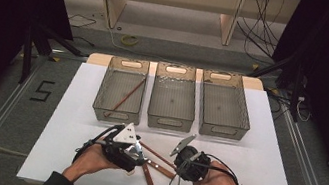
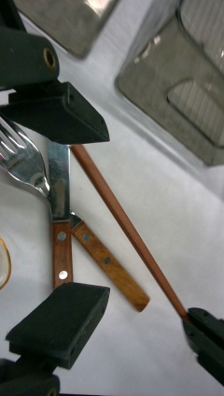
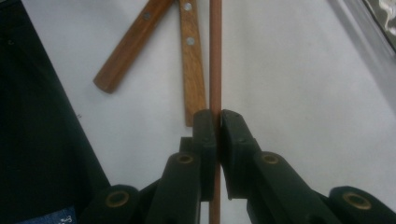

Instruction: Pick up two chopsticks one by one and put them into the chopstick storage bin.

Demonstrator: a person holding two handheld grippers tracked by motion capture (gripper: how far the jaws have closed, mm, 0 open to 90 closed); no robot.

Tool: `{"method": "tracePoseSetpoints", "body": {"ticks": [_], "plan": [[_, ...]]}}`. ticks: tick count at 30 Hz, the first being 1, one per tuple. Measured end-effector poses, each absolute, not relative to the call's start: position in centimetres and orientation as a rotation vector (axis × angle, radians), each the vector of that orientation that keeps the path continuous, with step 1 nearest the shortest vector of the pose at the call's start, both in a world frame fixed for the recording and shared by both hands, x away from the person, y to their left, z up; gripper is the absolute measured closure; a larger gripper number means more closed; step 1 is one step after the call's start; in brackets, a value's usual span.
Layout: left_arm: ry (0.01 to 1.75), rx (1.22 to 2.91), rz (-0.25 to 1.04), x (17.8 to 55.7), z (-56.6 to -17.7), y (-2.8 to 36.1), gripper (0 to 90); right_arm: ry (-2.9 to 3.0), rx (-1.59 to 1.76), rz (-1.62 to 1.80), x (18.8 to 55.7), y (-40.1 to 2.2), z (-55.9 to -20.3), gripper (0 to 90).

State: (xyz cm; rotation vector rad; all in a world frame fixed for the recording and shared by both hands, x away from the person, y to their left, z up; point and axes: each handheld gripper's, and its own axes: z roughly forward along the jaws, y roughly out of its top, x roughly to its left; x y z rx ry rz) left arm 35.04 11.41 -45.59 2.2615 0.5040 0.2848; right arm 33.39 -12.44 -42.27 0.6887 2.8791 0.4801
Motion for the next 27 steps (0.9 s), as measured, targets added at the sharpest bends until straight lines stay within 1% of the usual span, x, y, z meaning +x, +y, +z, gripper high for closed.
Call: {"method": "tracePoseSetpoints", "body": {"ticks": [7, 12, 15, 23, 27], "plan": [[0.433, 2.35, 0.308, 34.8, -45.9, 10.6, 23.0, 2.898, 0.618, 0.488, 32.6, -11.8, -41.8, 85.7], [0.37, 2.42, 0.312, 34.6, -46.2, 9.8, 26.5, 2.915, 0.57, 0.492, 32.1, -11.3, -41.6, 85.6], [0.337, 2.445, 0.312, 34.4, -46.3, 9.6, 32.0, 2.926, 0.54, 0.499, 31.7, -11.0, -41.6, 85.6], [0.252, 2.482, 0.27, 34.0, -45.9, 9.8, 55.4, 2.947, 0.463, 0.495, 31.2, -10.8, -41.6, 85.6], [0.219, 2.488, 0.232, 33.8, -45.7, 9.8, 63.6, 2.948, 0.448, 0.522, 31.0, -10.8, -41.4, 85.6]]}}
